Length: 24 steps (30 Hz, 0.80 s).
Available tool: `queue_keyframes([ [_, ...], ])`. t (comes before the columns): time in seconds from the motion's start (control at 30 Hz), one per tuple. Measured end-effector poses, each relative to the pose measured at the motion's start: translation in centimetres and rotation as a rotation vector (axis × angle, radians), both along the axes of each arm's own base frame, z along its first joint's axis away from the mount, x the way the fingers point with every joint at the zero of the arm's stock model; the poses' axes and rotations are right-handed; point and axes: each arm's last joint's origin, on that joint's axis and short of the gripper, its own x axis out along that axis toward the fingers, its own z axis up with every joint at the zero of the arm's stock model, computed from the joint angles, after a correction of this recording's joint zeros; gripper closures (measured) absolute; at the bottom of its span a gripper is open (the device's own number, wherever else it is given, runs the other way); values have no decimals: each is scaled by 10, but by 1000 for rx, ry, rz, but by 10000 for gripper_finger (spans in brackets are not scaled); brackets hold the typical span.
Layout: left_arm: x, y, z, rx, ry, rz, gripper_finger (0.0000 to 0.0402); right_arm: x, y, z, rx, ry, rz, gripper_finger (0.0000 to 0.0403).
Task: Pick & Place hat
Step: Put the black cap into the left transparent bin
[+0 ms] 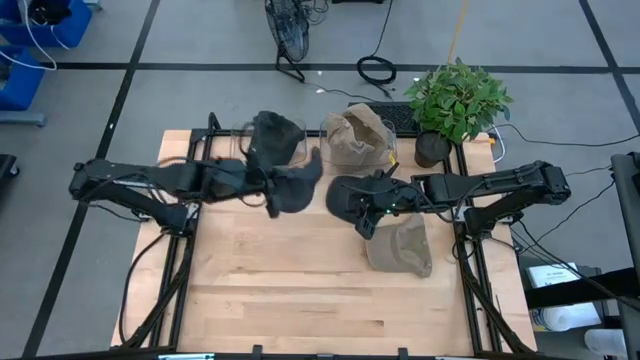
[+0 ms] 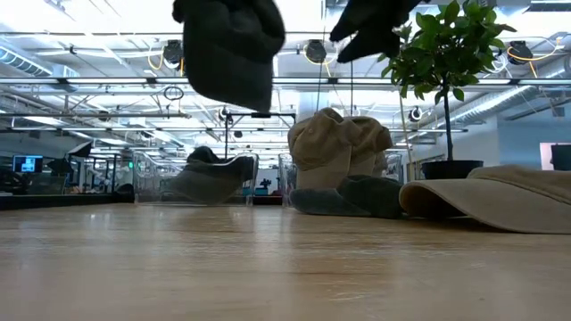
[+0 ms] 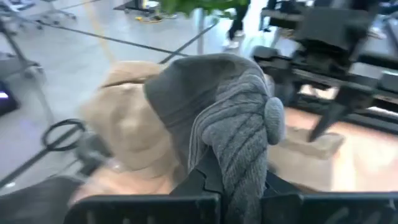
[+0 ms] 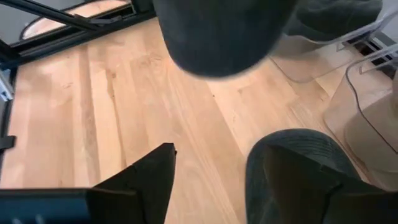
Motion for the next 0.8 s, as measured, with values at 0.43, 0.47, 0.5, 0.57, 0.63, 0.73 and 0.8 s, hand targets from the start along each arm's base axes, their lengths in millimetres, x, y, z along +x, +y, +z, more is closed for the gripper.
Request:
queue_keyframes([
  [0.43, -44, 93, 4, -5, 93, 38, 398, 3, -3, -40, 134, -164, -103, 176],
  [0.47, -46, 101, 3, -3, 101, 33, 398, 4, -4, -41, 140, -200, -104, 176],
  [0.5, -48, 109, 2, -1, 105, 24, 398, 4, -5, -43, 147, -225, -111, 176],
  [0.57, -52, 125, 0, -1, 98, -2, 398, 4, -10, -47, 159, -258, -154, 176],
  [0.63, -57, 140, -4, -15, 101, -35, 398, 4, -14, -48, 169, -276, -194, 177],
  [0.73, -64, 160, -11, -41, 103, -75, 398, 4, -20, -48, 179, -291, -235, 177],
  [0.8, -67, 172, -17, -53, 117, -65, 398, 5, -24, -47, 179, -309, -246, 177],
])
